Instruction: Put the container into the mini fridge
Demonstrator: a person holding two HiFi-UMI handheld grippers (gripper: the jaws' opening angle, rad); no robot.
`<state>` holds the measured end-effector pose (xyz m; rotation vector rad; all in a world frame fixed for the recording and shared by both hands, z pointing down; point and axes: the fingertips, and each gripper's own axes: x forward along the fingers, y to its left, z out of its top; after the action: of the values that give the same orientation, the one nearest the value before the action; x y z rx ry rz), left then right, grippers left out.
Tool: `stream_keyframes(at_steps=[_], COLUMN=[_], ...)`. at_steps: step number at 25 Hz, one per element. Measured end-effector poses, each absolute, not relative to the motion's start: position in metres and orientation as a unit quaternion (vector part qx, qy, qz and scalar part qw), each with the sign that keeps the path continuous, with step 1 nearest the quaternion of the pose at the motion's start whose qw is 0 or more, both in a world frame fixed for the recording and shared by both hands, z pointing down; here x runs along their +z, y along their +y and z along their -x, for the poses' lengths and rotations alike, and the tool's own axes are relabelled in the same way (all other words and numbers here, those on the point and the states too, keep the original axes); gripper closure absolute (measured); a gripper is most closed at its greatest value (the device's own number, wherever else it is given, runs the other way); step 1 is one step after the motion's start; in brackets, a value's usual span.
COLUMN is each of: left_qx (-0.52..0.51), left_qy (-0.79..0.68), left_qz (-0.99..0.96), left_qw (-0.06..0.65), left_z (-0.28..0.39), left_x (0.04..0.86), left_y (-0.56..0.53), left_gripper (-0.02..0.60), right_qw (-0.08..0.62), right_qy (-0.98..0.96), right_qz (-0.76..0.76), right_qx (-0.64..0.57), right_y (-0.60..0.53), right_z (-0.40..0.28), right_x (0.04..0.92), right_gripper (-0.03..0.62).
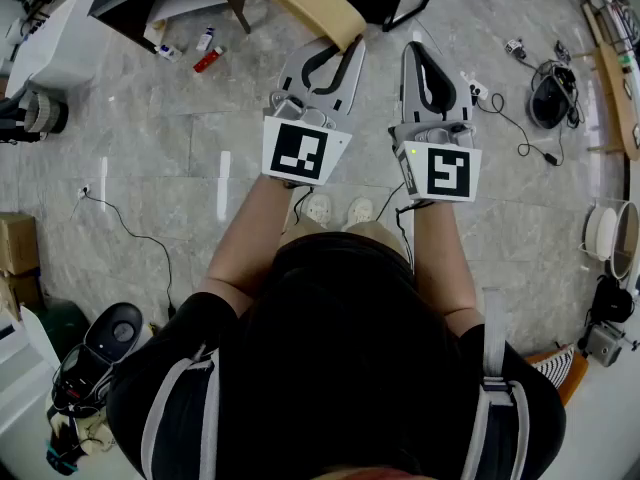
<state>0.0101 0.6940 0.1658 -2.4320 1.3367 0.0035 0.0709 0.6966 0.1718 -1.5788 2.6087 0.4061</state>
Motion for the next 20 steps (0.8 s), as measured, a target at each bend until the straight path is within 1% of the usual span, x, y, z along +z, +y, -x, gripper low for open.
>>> stream_keyframes(at_steps=[13, 20], left_qx=[0.001, 0.006], left_qy=[0.467, 0.463], left_qz=[0.865, 0.867], left_qw=[0.184, 0.184], left_z=[-0.002, 0.003], left_x=[0.168, 0.167], left_y=[0.690, 0.688], left_gripper=[0.557, 0.557], right_qw=[0.032, 0.045], right_qy=[0.845, 0.851], right_qz=[0.517, 0.506], right_qx=[0.131, 0.130], right_y=[0.695, 0.696], right_z=[-0.061, -0.054], right_x=[0.175, 0.173], right_gripper=[0.557, 0.557])
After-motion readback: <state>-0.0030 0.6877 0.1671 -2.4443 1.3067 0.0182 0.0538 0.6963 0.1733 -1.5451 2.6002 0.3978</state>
